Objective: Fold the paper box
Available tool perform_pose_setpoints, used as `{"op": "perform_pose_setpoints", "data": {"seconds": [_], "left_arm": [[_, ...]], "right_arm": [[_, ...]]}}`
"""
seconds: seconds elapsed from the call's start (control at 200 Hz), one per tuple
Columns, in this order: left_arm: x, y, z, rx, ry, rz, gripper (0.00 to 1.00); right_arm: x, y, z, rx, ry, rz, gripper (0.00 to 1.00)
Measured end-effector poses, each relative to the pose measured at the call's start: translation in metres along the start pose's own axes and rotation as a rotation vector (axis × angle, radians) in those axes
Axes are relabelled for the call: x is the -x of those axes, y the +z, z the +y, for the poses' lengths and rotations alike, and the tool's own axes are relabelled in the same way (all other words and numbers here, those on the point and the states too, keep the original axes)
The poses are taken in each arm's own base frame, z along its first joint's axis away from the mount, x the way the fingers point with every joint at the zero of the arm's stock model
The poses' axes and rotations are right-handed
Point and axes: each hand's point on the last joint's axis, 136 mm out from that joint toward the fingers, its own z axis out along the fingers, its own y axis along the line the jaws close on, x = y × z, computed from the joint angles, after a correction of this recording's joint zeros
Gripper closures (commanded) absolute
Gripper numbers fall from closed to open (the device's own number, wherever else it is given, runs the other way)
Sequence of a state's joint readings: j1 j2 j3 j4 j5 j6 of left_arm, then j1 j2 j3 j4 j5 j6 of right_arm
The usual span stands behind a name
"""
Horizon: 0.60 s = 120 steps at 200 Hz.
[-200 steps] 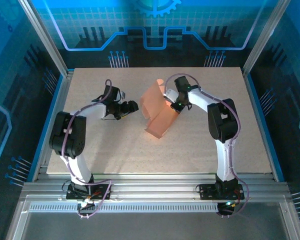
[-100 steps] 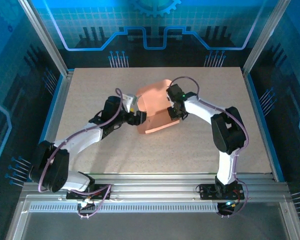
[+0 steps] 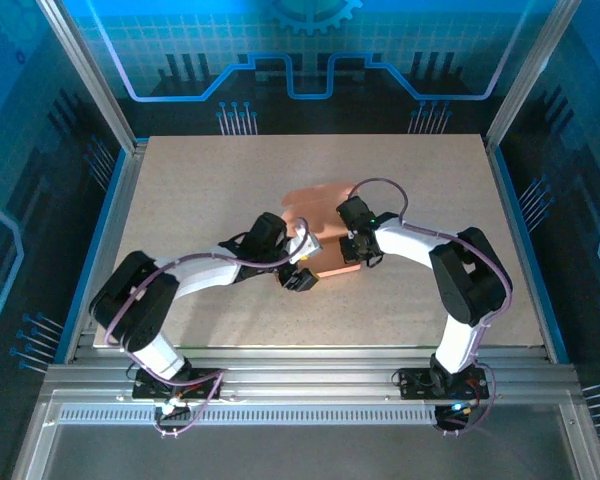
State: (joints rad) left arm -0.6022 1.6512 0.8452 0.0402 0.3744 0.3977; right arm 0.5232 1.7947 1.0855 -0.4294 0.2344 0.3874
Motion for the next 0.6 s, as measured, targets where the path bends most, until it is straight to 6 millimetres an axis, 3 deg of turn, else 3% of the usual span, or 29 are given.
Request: {"op": "perform_pose_setpoints", "data": {"seconds": [0.145, 0.6], "left_arm": [[-0.015, 0.014, 0.0, -0.022, 0.012, 0.063, 0.45], [-0.023, 0.036, 0.01, -0.01, -0.018, 0.142, 0.71]], "right_arm": [[-0.001, 0.0, 0.002, 0.017, 0.0, -0.015, 1.0], [-0.001, 0.002, 0.004, 0.036, -0.016, -0.036, 0.99]]}}
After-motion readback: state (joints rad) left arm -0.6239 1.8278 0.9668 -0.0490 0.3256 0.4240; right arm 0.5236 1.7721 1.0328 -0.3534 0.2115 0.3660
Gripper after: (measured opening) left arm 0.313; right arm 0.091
